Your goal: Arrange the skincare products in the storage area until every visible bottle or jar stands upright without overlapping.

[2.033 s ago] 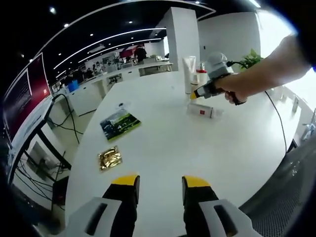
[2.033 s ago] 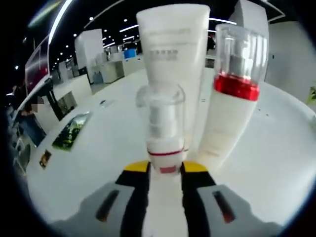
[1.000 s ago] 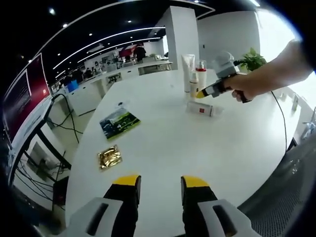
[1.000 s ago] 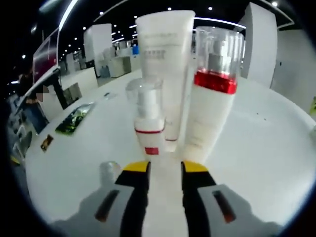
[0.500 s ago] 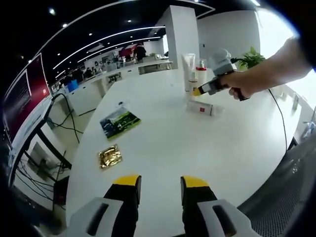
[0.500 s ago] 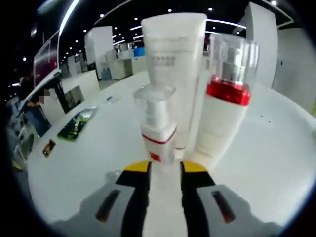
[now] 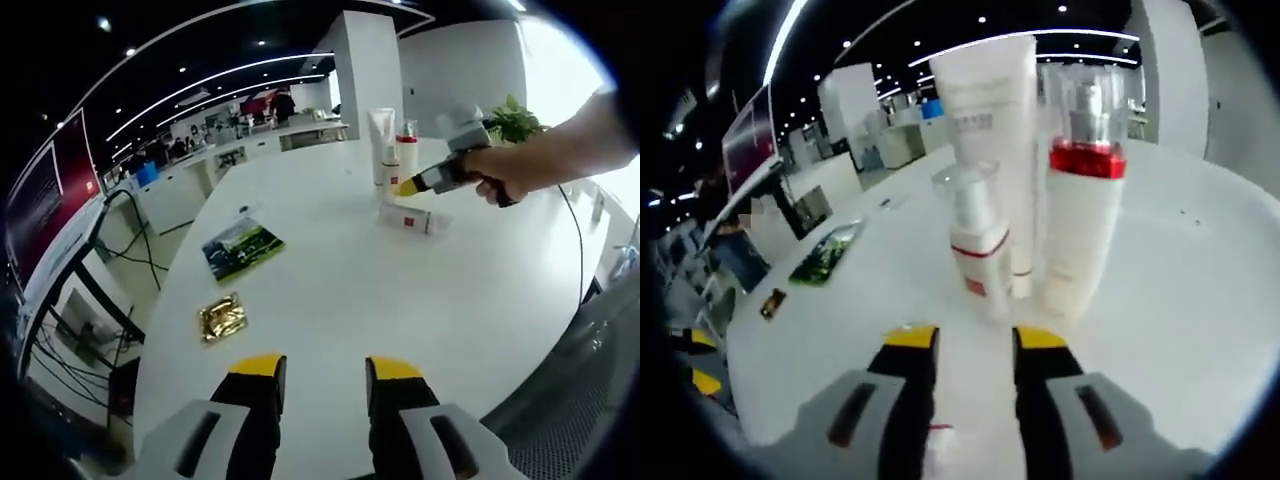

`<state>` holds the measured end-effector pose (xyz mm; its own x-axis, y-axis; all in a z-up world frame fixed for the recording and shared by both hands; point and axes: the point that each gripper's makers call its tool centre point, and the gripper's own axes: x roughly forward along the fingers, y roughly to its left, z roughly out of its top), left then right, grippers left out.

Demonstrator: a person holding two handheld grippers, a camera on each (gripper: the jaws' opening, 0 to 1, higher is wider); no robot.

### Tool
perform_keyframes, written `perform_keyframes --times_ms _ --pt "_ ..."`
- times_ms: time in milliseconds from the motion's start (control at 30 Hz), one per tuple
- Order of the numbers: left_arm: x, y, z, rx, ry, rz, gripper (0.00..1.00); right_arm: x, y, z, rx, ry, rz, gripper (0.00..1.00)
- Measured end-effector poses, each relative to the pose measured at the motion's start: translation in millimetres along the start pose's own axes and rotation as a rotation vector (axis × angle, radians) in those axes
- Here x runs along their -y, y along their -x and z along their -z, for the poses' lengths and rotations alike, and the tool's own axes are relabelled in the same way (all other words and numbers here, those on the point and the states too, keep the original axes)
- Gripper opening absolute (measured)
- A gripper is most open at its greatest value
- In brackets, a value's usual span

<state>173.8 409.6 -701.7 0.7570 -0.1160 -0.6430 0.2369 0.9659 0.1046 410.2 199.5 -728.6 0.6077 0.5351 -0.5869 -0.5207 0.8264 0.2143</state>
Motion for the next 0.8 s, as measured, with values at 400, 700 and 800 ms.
perform_keyframes --times_ms 400,700,800 --pt "1.9 -0.9 -0.1 0.000 -0.010 0.008 0.33 -33.6 23.4 59.3 -0.192 0.290 -0.111 0.36" --pt "3.7 -0.6 -2.5 0.001 -0.030 0.011 0.34 -22.9 23.7 68.4 -0.210 0.341 -0.063 0.21" --pt "5.8 -0.7 -4.2 0.006 -0.029 0.021 0.36 -31.5 32.2 69.0 -0.223 0.265 -0.114 0.20"
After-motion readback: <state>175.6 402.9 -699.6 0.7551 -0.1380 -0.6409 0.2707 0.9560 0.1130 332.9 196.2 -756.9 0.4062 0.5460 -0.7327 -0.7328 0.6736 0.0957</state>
